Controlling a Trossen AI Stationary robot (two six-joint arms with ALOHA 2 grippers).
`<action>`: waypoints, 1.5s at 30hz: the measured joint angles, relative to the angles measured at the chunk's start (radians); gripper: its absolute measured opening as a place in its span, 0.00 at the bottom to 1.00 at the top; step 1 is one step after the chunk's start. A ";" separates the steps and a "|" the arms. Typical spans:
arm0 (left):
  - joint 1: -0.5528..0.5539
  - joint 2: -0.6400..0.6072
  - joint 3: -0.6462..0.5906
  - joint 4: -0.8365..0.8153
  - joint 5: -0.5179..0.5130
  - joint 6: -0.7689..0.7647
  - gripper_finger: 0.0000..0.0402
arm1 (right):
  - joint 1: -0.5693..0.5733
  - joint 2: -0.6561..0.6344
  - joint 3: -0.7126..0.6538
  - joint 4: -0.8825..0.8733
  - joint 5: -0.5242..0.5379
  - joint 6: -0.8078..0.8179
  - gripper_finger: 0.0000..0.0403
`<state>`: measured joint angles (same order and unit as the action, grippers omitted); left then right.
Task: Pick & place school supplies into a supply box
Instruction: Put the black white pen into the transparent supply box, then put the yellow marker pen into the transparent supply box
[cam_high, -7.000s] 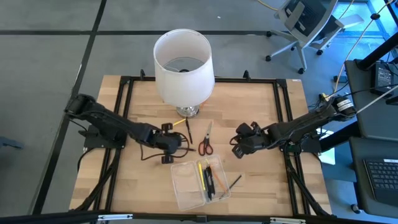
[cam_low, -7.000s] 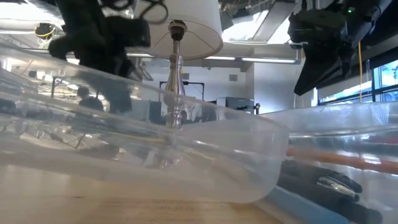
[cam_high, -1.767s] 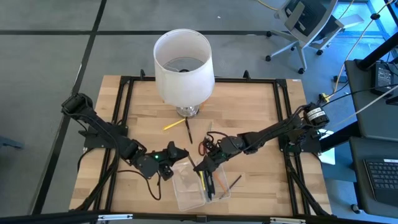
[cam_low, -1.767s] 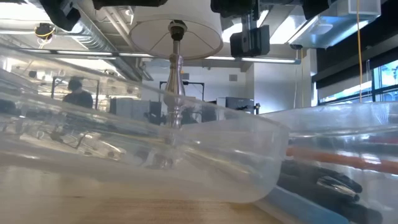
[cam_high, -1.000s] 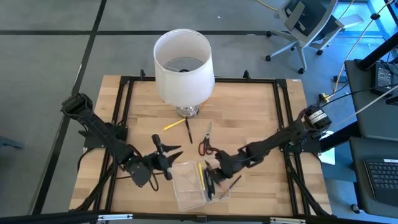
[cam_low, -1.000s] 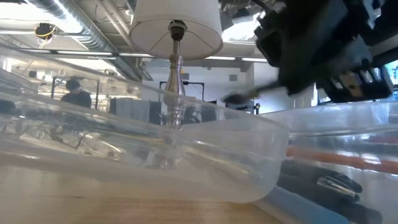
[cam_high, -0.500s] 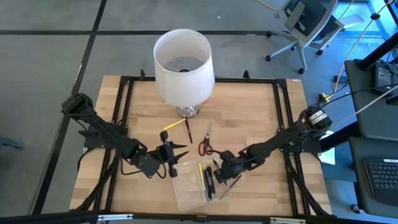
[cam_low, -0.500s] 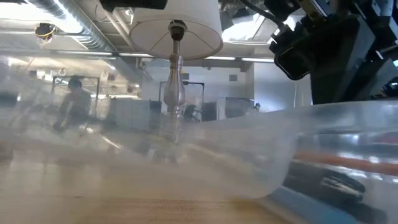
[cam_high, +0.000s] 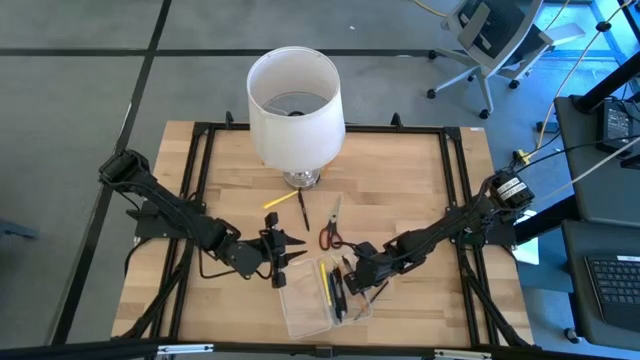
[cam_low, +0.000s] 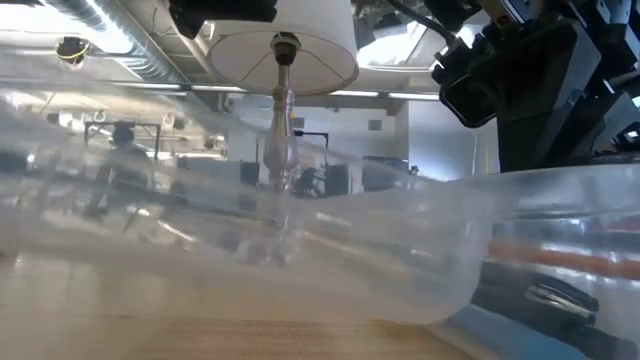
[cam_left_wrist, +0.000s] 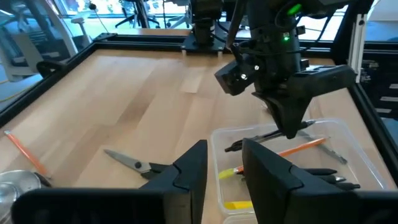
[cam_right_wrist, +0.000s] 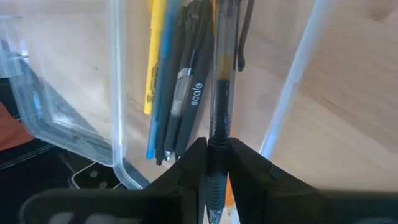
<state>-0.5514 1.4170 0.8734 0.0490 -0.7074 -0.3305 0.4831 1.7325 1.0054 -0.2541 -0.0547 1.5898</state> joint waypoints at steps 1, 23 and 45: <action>0.000 0.000 0.000 0.000 0.000 0.000 0.23 | 0.000 0.000 0.000 0.005 0.000 0.000 0.15; 0.028 0.000 0.000 -0.144 0.033 -0.191 0.22 | -0.001 -0.026 0.000 -0.020 -0.026 -0.011 0.30; 0.415 0.005 0.000 -0.713 0.253 -0.636 0.22 | -0.001 -0.241 0.002 -0.146 0.219 -0.183 0.30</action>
<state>-0.1361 1.4220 0.8730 -0.6640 -0.4548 -0.9665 0.4820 1.4912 1.0069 -0.4005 0.1646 1.4064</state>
